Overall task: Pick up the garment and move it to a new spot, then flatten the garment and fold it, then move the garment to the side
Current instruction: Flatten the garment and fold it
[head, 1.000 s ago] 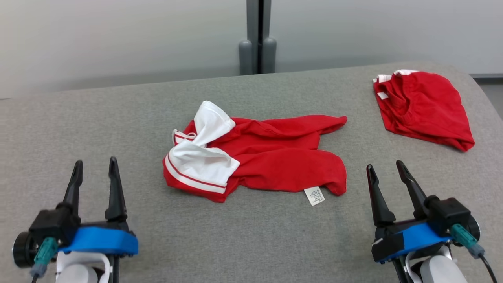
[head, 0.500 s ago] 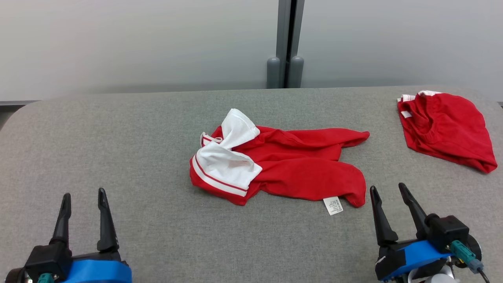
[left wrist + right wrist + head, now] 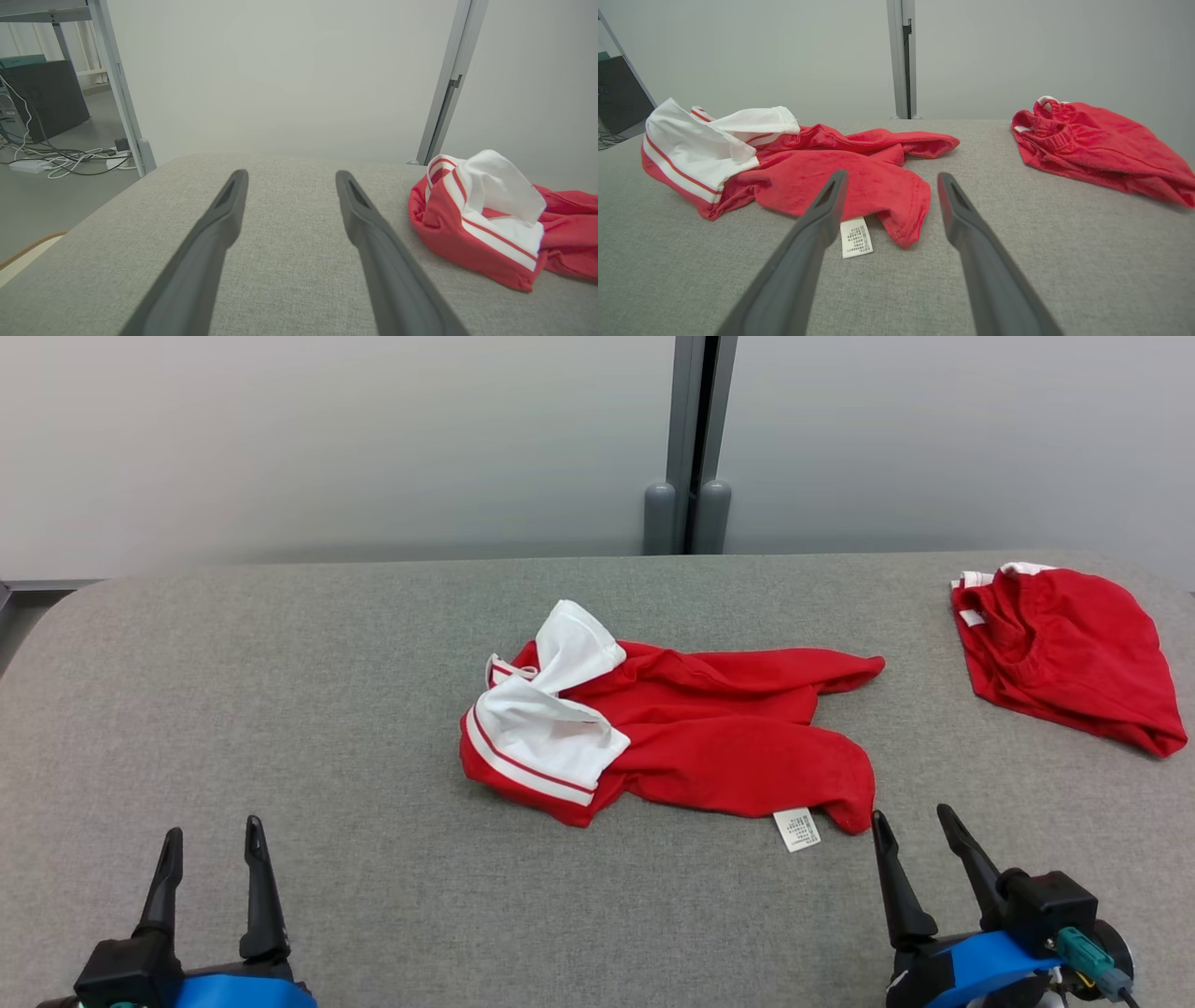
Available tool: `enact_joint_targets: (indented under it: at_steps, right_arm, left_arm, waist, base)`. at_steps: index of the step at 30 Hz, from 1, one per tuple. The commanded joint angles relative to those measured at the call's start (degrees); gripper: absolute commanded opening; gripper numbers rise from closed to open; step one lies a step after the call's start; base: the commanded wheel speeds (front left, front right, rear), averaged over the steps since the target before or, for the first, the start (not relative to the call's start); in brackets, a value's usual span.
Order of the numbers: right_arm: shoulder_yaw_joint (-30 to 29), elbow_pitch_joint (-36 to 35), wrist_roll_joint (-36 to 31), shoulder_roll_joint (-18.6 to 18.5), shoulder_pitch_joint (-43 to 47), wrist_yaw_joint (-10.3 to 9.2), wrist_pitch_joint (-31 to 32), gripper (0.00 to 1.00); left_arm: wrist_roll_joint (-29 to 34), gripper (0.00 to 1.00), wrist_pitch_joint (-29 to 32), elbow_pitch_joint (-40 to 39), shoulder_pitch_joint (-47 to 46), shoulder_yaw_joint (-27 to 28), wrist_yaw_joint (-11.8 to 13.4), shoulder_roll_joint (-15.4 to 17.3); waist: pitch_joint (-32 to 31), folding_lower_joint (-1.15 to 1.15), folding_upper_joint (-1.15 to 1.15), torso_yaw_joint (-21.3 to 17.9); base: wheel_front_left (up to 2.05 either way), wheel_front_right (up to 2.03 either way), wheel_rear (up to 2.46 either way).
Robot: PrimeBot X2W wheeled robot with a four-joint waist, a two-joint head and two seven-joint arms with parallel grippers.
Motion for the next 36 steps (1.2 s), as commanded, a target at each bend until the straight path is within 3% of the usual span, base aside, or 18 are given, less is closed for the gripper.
enact_joint_targets:
  at_steps: [1, 15, 24, 36]
  right_arm:
    - [-0.1, 0.2, 0.1, -0.1, 0.3, 0.01, -0.2, 1.0]
    - [-0.3, 1.1, 0.5, -0.1, -0.5, 0.01, -0.2, 1.0]
    - [-0.9, 2.4, -2.2, -0.1, -10.0, 0.01, -0.2, 1.0]
    - [-3.0, 19.2, -4.7, -0.1, -18.9, 0.01, 3.0, 1.0]
  left_arm:
    - [0.4, 1.0, -0.3, 0.1, -0.4, 0.7, -0.3, -0.3]
    - [2.8, 1.0, -0.3, 0.9, -1.4, 2.9, -2.2, -1.7]
    - [3.8, 1.0, -0.3, 0.5, -3.1, 3.5, -2.7, -2.5]
    - [4.1, 1.0, -0.3, 0.5, -5.7, 3.5, -3.4, -3.2]
  waist:
    - [0.1, 0.0, 0.0, -0.1]
    - [0.8, 0.0, 0.0, -0.3]
    - [2.8, 0.0, 0.0, -0.2]
    - [5.2, 0.0, 0.0, 1.7]
  base:
    - [0.0, 0.0, 0.0]
    - [0.0, 0.0, 0.0]
    - [0.0, 0.0, 0.0]
    - [0.0, 0.0, 0.0]
